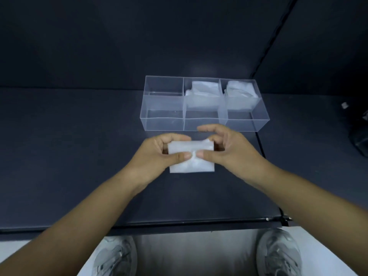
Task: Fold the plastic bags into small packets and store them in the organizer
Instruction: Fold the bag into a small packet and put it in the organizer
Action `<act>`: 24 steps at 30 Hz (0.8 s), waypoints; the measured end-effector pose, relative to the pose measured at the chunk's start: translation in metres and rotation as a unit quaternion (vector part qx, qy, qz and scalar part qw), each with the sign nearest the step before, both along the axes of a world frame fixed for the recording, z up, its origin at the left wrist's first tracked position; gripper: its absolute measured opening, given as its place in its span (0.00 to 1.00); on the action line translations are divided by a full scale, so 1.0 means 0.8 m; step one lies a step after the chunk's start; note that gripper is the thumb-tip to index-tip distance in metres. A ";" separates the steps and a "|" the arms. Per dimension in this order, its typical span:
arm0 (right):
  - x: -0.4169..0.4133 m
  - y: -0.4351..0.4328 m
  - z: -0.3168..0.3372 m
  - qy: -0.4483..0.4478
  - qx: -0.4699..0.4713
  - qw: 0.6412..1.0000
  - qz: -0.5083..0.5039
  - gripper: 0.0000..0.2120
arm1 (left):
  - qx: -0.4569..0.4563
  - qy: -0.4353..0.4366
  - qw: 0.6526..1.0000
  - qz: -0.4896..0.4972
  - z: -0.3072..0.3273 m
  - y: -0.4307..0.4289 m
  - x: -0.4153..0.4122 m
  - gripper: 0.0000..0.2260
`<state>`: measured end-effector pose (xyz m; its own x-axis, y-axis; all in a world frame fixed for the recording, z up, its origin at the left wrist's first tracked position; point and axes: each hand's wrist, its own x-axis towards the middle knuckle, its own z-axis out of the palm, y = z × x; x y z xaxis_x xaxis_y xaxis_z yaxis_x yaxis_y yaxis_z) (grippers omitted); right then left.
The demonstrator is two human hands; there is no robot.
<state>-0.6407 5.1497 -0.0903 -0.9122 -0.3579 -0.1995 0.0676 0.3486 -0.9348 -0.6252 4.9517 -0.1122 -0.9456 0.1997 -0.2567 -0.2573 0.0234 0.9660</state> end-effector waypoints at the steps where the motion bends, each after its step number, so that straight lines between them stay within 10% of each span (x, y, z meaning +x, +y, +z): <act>1: -0.005 0.004 0.000 -0.036 -0.029 0.999 -0.027 0.13 | 0.016 0.006 1.000 0.013 0.004 0.007 -0.006 0.18; 5: -0.051 0.033 0.005 -0.036 -0.036 0.987 -0.152 0.06 | -0.016 0.069 0.995 0.074 0.015 0.030 -0.039 0.11; 10: -0.167 0.106 -0.002 0.030 0.063 0.943 -0.324 0.11 | -0.275 0.242 0.927 0.083 0.012 0.044 -0.064 0.09; 17: -0.235 0.127 -0.042 0.119 0.348 0.873 -0.320 0.10 | -0.546 0.298 0.777 -0.097 -0.036 0.052 -0.059 0.31; 24: -0.215 0.116 -0.038 0.341 0.367 0.820 -0.277 0.07 | -0.553 0.307 0.765 -0.118 -0.048 0.048 -0.054 0.32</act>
<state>-0.8129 5.2421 -0.1205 -0.8831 0.1362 0.4489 -0.0468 0.9266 -0.3731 -0.6684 4.9903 -0.1507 -0.9270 0.3652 0.0857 0.3747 0.8905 0.2583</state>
